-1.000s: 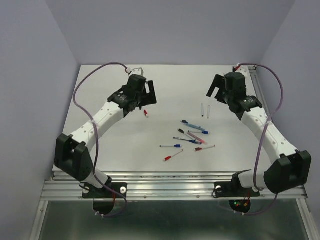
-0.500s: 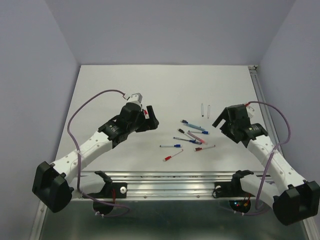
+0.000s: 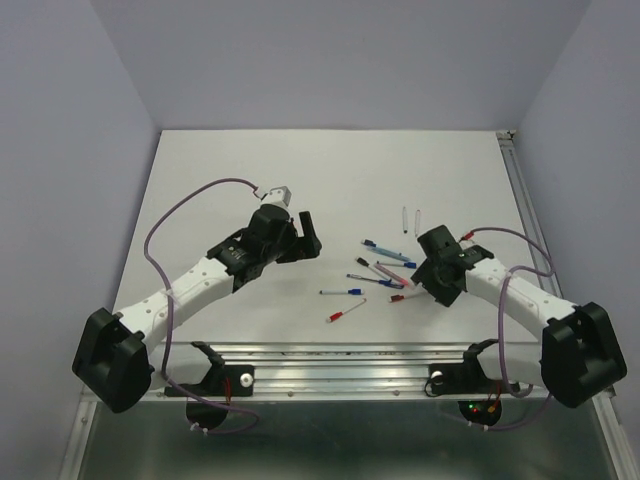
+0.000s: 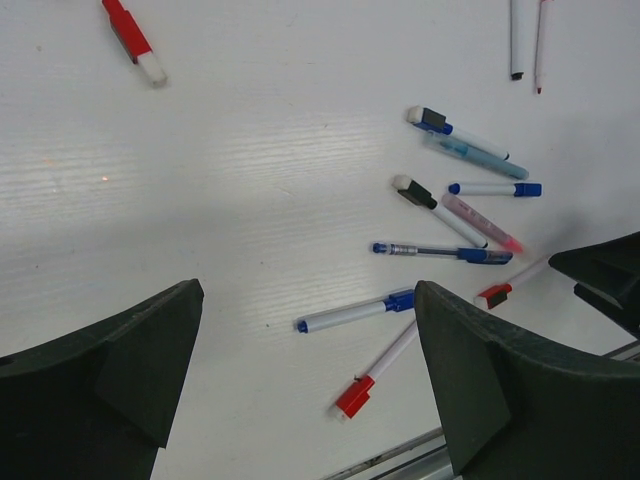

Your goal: Open the pen caps

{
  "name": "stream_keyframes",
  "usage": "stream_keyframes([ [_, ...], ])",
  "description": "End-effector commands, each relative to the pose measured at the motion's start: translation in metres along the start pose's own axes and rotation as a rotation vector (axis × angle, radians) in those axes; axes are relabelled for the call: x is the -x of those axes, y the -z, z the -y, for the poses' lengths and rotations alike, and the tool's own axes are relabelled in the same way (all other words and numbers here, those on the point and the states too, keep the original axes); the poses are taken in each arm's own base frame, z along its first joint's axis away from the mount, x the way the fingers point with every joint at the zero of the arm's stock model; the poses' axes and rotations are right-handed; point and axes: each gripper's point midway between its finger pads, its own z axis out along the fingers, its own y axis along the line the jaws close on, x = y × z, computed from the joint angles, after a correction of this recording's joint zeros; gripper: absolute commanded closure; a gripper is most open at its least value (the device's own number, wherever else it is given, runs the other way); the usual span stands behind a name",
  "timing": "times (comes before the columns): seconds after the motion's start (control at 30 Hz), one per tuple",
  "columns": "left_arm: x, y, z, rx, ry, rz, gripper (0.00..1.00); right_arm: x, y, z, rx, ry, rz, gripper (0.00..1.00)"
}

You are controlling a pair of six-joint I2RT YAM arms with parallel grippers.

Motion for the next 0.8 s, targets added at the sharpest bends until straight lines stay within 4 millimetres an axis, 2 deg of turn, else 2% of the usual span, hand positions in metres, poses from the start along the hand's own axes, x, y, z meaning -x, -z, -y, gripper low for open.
stream_keyframes([
  [0.0, 0.001, -0.002, -0.001, -0.006, -0.029, 0.022, 0.01, 0.000, -0.006, 0.002, -0.075, -0.050, 0.052, 0.35],
  [0.17, 0.000, -0.001, -0.004, 0.001, -0.026, 0.030, 0.01, -0.006, -0.018, 0.004, -0.079, -0.073, 0.053, 0.40],
  [0.27, -0.001, 0.000, -0.004, -0.003, -0.025, 0.028, 0.01, -0.008, -0.025, 0.001, -0.077, -0.068, 0.048, 0.48],
  [0.43, -0.002, 0.000, -0.005, 0.000, -0.023, 0.027, 0.01, -0.014, -0.034, 0.010, -0.137, -0.042, 0.030, 0.50],
  [0.63, -0.002, -0.001, -0.007, 0.012, -0.017, 0.031, 0.01, -0.018, -0.035, 0.021, -0.156, -0.023, 0.026, 0.71],
  [0.77, -0.003, -0.003, -0.008, 0.021, -0.017, 0.022, 0.01, -0.020, -0.032, 0.026, -0.153, -0.018, 0.023, 0.77],
])
